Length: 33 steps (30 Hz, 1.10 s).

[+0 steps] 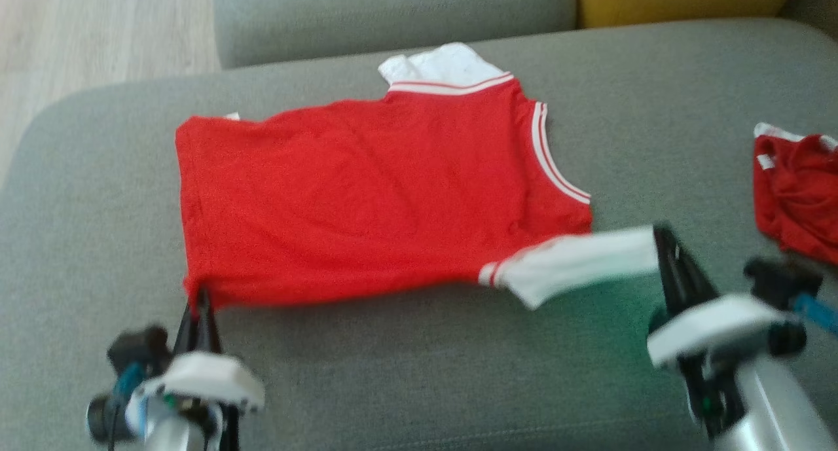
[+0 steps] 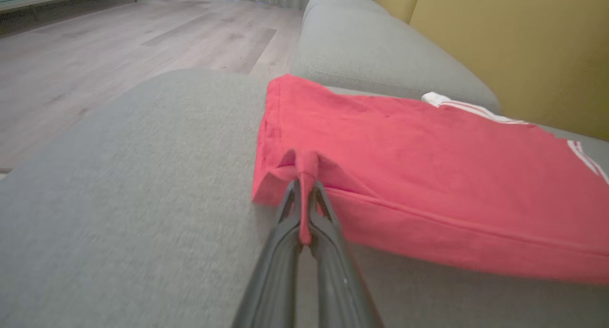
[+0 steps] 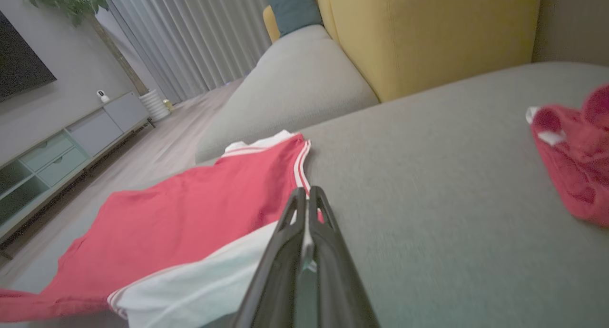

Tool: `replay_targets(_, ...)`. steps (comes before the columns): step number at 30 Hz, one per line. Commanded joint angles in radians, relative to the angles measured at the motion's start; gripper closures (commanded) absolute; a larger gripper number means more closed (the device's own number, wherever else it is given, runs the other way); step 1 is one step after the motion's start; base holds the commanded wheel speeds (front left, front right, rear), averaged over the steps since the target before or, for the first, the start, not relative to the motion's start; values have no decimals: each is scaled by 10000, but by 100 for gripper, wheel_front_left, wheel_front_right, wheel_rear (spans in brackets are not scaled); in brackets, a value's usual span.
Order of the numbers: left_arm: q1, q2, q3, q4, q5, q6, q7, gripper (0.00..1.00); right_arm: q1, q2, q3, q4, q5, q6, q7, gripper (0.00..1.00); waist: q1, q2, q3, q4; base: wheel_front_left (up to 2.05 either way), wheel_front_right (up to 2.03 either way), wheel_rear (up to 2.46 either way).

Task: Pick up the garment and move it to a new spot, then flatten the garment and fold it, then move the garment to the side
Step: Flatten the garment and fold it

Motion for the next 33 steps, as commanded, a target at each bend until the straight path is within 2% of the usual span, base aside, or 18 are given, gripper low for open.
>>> replay_targets(1,-675,174,241,-333,40,26,-59,100,-806,30,164,-171,-109,-9,-216,100,1,-1,261,71,0,0,0)
replay_targets(14,-2822,174,208,460,123,406,-59,100,-4012,183,515,2053,-910,-9,-1455,100,1,-1,1644,458,0,0,0)
replay_targets(22,-3564,174,103,1234,181,347,-59,100,-5548,304,433,4203,-1336,-9,-2099,100,1,-1,2153,694,0,0,0)
replay_targets(28,-4170,174,-111,1655,147,330,-59,100,-6395,457,344,5219,-1592,-9,-2283,100,1,-1,2599,759,0,0,0)
replay_targets(29,-4250,174,-136,1701,153,318,-59,88,-6496,486,306,5349,-1616,-9,-2293,95,1,-1,2642,764,0,0,0)
replay_targets(30,-4304,174,-168,1744,163,305,-59,49,-6580,509,260,5477,-1640,-9,-2300,52,1,-1,2673,766,0,0,0)
replay_targets(31,-4338,174,-201,1790,153,296,-59,0,-6651,544,160,5502,-1621,-9,-2303,0,1,-1,2699,761,0,0,0)
replay_targets(33,-4361,174,-250,1766,130,334,-59,0,-6686,603,19,5391,-1674,-9,-2307,0,1,-1,2726,753,0,0,0)
